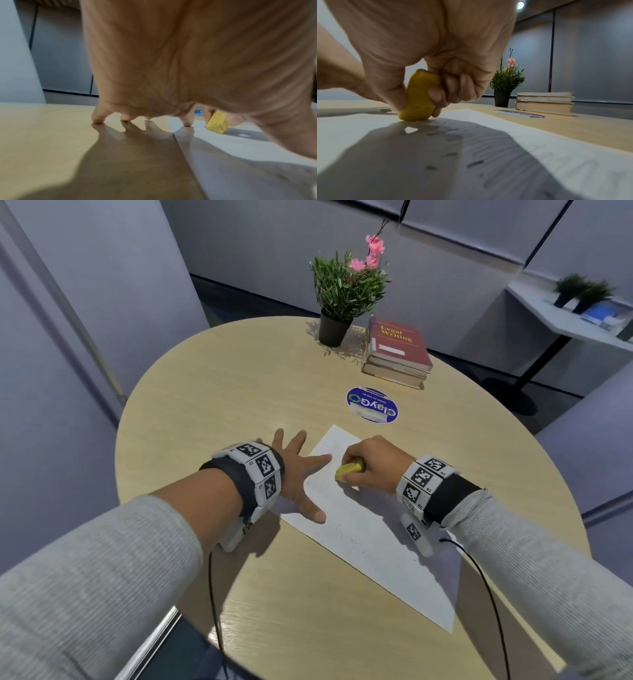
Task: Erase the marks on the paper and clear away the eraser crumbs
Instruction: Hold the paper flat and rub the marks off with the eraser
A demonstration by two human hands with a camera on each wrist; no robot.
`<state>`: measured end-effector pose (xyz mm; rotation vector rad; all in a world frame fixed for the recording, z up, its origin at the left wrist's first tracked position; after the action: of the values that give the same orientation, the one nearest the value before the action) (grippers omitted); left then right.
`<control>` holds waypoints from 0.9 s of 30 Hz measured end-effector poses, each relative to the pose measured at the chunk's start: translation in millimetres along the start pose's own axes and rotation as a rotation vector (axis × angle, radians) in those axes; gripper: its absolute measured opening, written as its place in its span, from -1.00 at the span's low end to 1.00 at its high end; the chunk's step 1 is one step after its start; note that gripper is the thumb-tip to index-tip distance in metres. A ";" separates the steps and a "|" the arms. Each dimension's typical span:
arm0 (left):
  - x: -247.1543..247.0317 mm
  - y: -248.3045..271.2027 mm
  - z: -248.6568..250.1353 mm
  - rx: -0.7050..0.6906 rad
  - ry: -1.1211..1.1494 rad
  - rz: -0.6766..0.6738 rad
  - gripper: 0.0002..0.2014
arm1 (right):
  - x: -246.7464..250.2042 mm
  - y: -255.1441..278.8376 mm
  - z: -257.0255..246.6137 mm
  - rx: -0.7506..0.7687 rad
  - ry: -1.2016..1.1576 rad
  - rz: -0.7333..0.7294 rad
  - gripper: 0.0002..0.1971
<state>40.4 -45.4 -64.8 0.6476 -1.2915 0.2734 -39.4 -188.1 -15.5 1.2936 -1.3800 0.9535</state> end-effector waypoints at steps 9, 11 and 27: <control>10.2 -8.4 -7.3 0.017 -0.038 -0.083 0.20 | -7.1 4.1 -16.1 0.051 0.033 0.003 -0.75; 6.5 -9.7 -8.0 0.012 -0.036 -0.068 0.22 | -16.8 14.6 -32.9 0.145 0.032 -0.052 -0.72; 3.1 -14.2 -12.0 -0.004 -0.030 -0.062 0.29 | 1.8 1.4 -9.9 0.063 0.049 -0.008 -0.73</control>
<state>58.4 -50.2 -67.6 0.6894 -1.2982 0.2106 -39.4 -178.7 -11.5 1.3135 -1.3156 1.0237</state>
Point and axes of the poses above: each hand's wrist, its own y-axis away from the middle knuckle, its own x-axis out of the back of the hand, z = x × y, the point moved 4 cm from there along -y, towards the middle knuckle, and after that the axes turned 8 degrees about z, right-handed, at the moved point
